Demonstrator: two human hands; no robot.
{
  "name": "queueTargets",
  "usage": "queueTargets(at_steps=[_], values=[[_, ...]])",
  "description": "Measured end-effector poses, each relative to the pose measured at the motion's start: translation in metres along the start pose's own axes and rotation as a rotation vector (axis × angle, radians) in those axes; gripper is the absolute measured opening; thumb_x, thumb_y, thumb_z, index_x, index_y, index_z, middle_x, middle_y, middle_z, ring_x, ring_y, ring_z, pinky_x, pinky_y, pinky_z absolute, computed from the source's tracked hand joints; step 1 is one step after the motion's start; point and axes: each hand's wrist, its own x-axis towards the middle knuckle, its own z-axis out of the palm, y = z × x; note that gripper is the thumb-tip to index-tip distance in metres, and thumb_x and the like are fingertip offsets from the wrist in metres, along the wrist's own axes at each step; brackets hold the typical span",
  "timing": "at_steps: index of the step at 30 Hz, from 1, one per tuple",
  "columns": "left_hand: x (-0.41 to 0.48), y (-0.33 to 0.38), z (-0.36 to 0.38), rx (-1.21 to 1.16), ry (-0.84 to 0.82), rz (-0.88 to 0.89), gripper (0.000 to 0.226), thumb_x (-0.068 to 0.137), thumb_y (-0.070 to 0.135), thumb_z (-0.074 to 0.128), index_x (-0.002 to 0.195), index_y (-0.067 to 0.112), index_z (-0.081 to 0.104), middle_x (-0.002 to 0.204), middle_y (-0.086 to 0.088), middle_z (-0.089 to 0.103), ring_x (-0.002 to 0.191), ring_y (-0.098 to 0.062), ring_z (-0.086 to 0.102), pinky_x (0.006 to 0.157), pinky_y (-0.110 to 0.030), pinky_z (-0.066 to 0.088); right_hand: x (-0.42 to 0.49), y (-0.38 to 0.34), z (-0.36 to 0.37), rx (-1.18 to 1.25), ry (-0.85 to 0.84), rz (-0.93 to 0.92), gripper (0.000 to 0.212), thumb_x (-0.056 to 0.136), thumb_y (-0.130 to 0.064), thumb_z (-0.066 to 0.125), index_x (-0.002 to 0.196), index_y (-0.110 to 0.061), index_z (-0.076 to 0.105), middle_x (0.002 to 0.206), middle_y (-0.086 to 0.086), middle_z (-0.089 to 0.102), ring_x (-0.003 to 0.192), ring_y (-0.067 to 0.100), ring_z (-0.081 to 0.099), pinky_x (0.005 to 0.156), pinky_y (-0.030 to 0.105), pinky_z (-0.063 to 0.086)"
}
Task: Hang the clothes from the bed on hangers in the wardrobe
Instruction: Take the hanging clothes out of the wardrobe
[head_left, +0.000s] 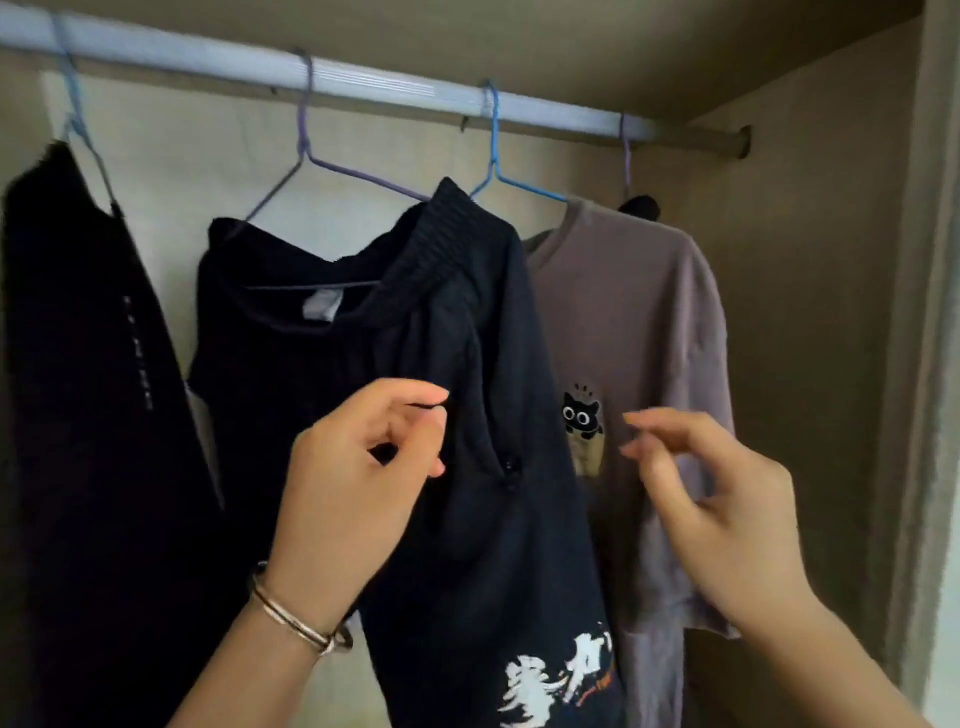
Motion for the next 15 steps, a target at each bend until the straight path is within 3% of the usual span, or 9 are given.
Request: queueTargets(at_steps=[4,7,9,12,15], values=[[0.030,-0.006,-0.054,0.065,0.142,-0.011,0.016,0.081,0.013,0.063,0.083,0.029,0.066,0.063,0.006,0.066,0.060,0.005,0.062,0.065,0.002,0.042,0.041,-0.026,0.034,0.041,-0.008,-0.101,0.020,0.085,-0.009,0.059,0.098,-0.021,0.066,0.088,-0.014,0.062,0.088,0.006,0.061,0.078,0.010,0.043],[0.045,-0.009,-0.078,0.264,0.227,0.024,0.017,0.082,0.015,0.063,0.086,0.031,0.064,0.065,0.015,0.063,0.080,0.002,0.060,0.080,-0.011,0.041,0.076,-0.039,0.056,0.000,-0.024,-0.165,0.023,0.084,-0.010,0.058,0.105,-0.014,0.065,0.099,-0.013,0.056,0.101,0.012,0.053,0.086,0.000,0.030],[0.055,-0.004,-0.089,0.566,0.325,0.168,0.014,0.082,0.014,0.062,0.093,0.022,0.067,0.081,0.015,0.061,0.097,-0.017,0.056,0.085,-0.016,0.033,0.102,-0.044,0.069,-0.011,-0.028,-0.164,0.029,0.083,-0.012,0.059,0.112,-0.016,0.062,0.109,-0.008,0.055,0.110,0.014,0.048,0.086,-0.004,0.024],[0.071,0.008,-0.101,0.849,0.441,0.338,0.020,0.081,0.017,0.056,0.096,0.012,0.069,0.094,-0.003,0.066,0.102,-0.035,0.054,0.087,-0.021,0.029,0.141,-0.048,0.085,-0.060,-0.067,-0.149,0.039,0.083,-0.019,0.056,0.122,-0.017,0.057,0.127,0.000,0.053,0.121,0.020,0.045,0.092,0.012,0.027],[0.091,0.022,-0.107,1.024,0.504,0.266,0.027,0.082,0.020,0.058,0.108,0.015,0.064,0.118,-0.007,0.059,0.120,-0.035,0.040,0.094,-0.041,0.032,0.171,-0.052,0.098,-0.139,-0.247,-0.087,0.049,0.085,-0.027,0.054,0.132,-0.022,0.045,0.133,0.003,0.052,0.123,0.024,0.046,0.099,0.036,0.040]])
